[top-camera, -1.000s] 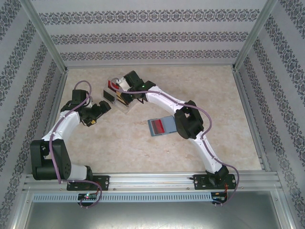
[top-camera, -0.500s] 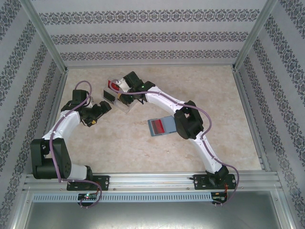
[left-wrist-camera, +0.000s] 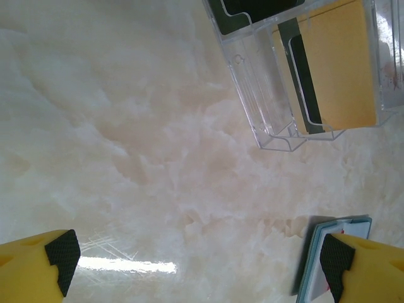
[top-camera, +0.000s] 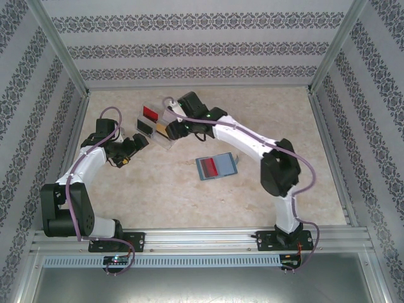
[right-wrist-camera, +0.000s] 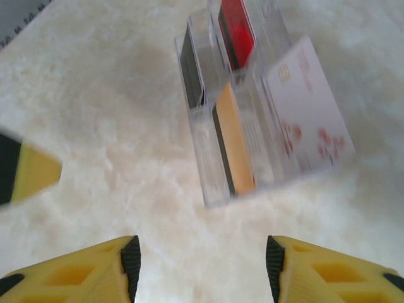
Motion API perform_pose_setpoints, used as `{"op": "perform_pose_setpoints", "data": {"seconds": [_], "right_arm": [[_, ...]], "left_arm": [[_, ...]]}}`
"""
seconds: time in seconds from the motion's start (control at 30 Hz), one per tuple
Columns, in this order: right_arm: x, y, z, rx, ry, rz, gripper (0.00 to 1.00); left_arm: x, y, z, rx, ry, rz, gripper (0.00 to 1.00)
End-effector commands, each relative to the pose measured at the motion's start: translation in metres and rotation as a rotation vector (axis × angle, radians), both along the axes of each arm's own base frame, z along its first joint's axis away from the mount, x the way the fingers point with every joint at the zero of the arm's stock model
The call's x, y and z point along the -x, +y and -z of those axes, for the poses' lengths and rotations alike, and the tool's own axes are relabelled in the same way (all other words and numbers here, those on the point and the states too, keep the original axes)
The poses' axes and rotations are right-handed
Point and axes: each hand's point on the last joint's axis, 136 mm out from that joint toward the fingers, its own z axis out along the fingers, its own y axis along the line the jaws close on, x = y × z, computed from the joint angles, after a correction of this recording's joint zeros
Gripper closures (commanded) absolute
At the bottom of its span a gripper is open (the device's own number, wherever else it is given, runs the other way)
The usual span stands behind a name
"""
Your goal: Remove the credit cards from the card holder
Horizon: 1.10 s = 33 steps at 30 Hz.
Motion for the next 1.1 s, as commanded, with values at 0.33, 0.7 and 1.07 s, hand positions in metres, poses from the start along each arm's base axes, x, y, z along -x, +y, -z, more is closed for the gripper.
{"op": "perform_pose_setpoints", "data": {"seconds": [0.33,0.7,1.07], "right_arm": [[0.039,-0.117,0.101,-0.11,0.404,0.467,0.49],[0.049,-0.134,0.131,-0.175,0.528,0.475,0.68],[0.057,-0.148,0.141,-0.181,0.555,0.483,0.7]], "left_arm": [[-0.002,-0.033,-0.013,0.054,-0.01,0.083,0.0],[0.0,-0.114,-0.031,0.074,-0.066,0.206,0.0],[-0.001,-0.223,-0.012,0.087,-0.025,0.382,0.08]]}}
